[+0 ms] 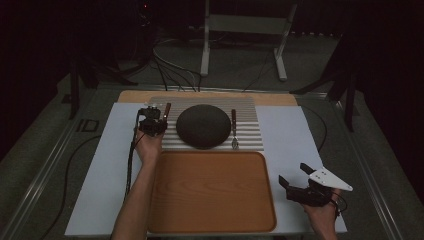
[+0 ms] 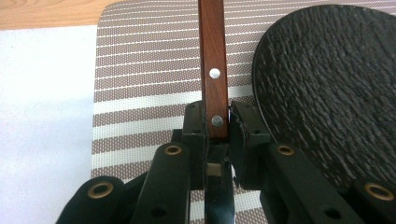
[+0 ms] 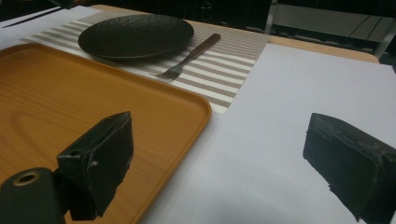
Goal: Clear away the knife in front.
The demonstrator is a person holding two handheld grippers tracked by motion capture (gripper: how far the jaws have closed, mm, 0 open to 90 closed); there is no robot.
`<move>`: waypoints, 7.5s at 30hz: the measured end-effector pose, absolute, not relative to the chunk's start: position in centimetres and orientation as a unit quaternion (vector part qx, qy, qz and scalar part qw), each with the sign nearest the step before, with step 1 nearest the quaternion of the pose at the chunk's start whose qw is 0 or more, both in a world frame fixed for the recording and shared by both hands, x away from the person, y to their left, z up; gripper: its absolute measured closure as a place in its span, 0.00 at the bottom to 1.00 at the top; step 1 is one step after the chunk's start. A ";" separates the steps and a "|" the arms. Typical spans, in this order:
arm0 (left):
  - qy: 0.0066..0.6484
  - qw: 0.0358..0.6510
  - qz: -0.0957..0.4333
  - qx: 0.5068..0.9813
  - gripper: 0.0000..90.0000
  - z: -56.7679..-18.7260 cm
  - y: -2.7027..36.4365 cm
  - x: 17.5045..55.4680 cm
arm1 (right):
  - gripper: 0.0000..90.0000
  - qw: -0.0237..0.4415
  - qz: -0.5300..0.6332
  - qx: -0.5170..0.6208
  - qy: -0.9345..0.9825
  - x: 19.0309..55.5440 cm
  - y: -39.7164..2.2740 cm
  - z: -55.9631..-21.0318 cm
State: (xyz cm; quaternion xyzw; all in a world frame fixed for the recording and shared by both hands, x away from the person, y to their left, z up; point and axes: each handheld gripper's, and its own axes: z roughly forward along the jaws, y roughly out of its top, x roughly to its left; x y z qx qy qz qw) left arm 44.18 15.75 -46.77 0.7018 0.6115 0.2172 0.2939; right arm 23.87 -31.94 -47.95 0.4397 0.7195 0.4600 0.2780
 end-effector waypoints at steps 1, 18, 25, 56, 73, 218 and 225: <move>0.611 0.294 0.217 0.702 0.87 -46.8 15.7 44.2 | 0.10 0.278 0.460 0.440 0.720 23.9 -31.9 -48.0; 0.612 0.303 0.229 0.693 0.87 -45.7 14.5 41.4 | 0.10 0.277 0.457 0.440 0.722 23.9 -31.9 -48.0; 0.612 0.308 0.231 0.691 0.87 -45.4 14.2 40.5 | 0.10 0.277 0.457 0.439 0.722 23.9 -31.8 -48.0; 0.622 0.311 0.230 0.681 0.87 -46.5 13.1 35.9 | 0.10 0.276 0.452 0.439 0.725 23.9 -31.7 -48.1; 0.624 0.304 0.231 0.681 0.87 -48.1 13.0 33.2 | 0.10 0.276 0.452 0.439 0.726 23.9 -31.7 -48.1; 0.469 0.480 0.302 0.677 0.00 -43.8 24.2 27.5 | 0.10 0.283 0.461 0.423 0.726 23.8 -31.5 -47.9; 0.480 0.478 0.300 0.672 0.00 -44.2 24.5 27.6 | 0.10 0.284 0.458 0.425 0.727 23.9 -31.5 -48.0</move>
